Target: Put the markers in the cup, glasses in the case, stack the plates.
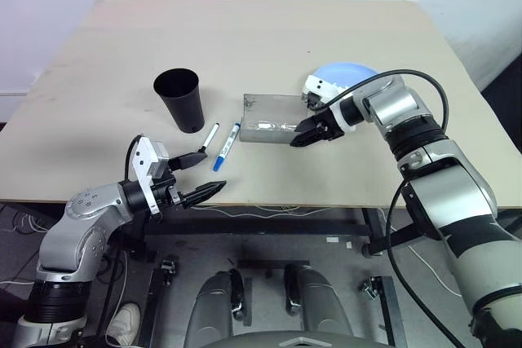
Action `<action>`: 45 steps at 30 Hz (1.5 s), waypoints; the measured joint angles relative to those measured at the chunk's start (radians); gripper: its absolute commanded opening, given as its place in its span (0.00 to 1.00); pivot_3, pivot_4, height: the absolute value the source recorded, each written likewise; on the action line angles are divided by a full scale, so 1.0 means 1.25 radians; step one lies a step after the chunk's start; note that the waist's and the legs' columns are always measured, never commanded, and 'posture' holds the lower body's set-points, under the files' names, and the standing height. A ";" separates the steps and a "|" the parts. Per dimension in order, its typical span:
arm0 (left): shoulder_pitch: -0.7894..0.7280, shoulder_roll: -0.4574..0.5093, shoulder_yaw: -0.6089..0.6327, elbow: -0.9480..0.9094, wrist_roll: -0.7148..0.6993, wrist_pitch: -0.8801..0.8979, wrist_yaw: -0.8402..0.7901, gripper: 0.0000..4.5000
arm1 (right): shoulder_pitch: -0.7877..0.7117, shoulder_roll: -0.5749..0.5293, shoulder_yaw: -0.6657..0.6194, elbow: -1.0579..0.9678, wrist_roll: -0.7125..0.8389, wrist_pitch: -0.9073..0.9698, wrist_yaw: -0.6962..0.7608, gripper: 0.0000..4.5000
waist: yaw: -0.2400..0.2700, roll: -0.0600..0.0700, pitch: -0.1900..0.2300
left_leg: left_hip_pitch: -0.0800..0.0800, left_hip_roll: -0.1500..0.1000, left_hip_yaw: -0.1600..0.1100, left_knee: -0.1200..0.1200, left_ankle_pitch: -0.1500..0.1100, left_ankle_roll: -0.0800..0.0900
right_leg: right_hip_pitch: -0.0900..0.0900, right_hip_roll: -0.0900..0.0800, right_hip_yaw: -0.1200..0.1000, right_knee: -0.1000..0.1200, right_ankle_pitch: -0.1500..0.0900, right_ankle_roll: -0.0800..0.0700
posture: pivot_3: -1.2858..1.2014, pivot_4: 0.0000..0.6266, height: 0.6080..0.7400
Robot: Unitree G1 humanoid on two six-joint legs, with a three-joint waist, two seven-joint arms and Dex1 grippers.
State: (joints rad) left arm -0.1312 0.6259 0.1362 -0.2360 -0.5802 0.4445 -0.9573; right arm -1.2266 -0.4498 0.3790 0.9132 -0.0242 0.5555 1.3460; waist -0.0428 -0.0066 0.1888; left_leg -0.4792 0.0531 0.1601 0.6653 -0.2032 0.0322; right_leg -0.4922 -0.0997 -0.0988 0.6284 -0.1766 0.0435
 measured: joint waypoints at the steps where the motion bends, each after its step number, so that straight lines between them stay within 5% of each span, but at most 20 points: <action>1: 0.000 0.000 0.000 0.000 0.000 0.000 0.000 1.00 | -0.002 0.000 -0.002 0.005 -0.002 -0.002 0.000 0.55 | 0.000 0.000 0.000 | 0.000 0.000 0.000 0.000 0.000 0.000 | 0.000 0.000 0.000 0.000 0.000 0.000 | 0.52 0.24 0.77; 3: 0.000 0.000 0.000 0.000 0.000 0.000 0.000 1.00 | -0.004 0.000 -0.002 0.012 -0.005 -0.006 0.005 0.55 | 0.001 0.000 0.000 | 0.000 0.000 0.000 0.000 0.000 0.000 | 0.000 0.000 0.000 0.000 0.000 0.000 | 0.52 0.24 0.77; 11: -0.007 -0.002 -0.002 0.001 0.001 0.000 0.000 1.00 | -0.013 0.010 -0.002 0.043 -0.027 -0.036 0.027 0.00 | 0.000 0.000 0.000 | 0.000 0.000 0.000 0.000 0.000 0.000 | 0.000 0.000 0.000 0.000 0.000 0.000 | 0.52 0.24 0.77; 27: 0.003 -0.005 -0.002 0.000 0.001 -0.001 0.002 1.00 | -0.042 0.023 -0.006 0.102 -0.052 -0.067 0.100 0.00 | 0.000 0.000 0.000 | 0.000 0.000 0.000 0.000 0.000 0.000 | 0.000 0.000 0.000 0.000 0.000 0.000 | 0.52 0.24 0.77; 33: 0.007 -0.006 -0.002 -0.001 0.001 -0.001 0.003 1.00 | -0.030 -0.028 -0.001 -0.020 0.002 -0.051 0.197 0.00 | 0.001 0.000 0.000 | 0.000 0.000 0.000 0.000 0.000 0.000 | 0.000 0.000 0.000 0.000 0.000 0.000 | 0.52 0.24 0.77; 45: 0.008 -0.008 -0.002 -0.002 0.000 -0.001 0.002 1.00 | 0.079 -0.165 0.133 -0.229 0.143 0.058 0.209 0.00 | 0.002 0.000 0.000 | 0.000 0.000 0.000 0.000 0.000 0.000 | 0.000 -0.002 0.000 0.000 0.000 0.000 | 0.52 0.24 0.77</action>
State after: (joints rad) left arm -0.1213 0.6155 0.1338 -0.2385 -0.5797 0.4432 -0.9547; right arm -1.1275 -0.6562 0.5458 0.6274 0.1540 0.6285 1.6066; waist -0.0409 -0.0063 0.1890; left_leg -0.4793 0.0528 0.1600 0.6652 -0.2033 0.0322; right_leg -0.4928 -0.1015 -0.0988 0.6282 -0.1767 0.0433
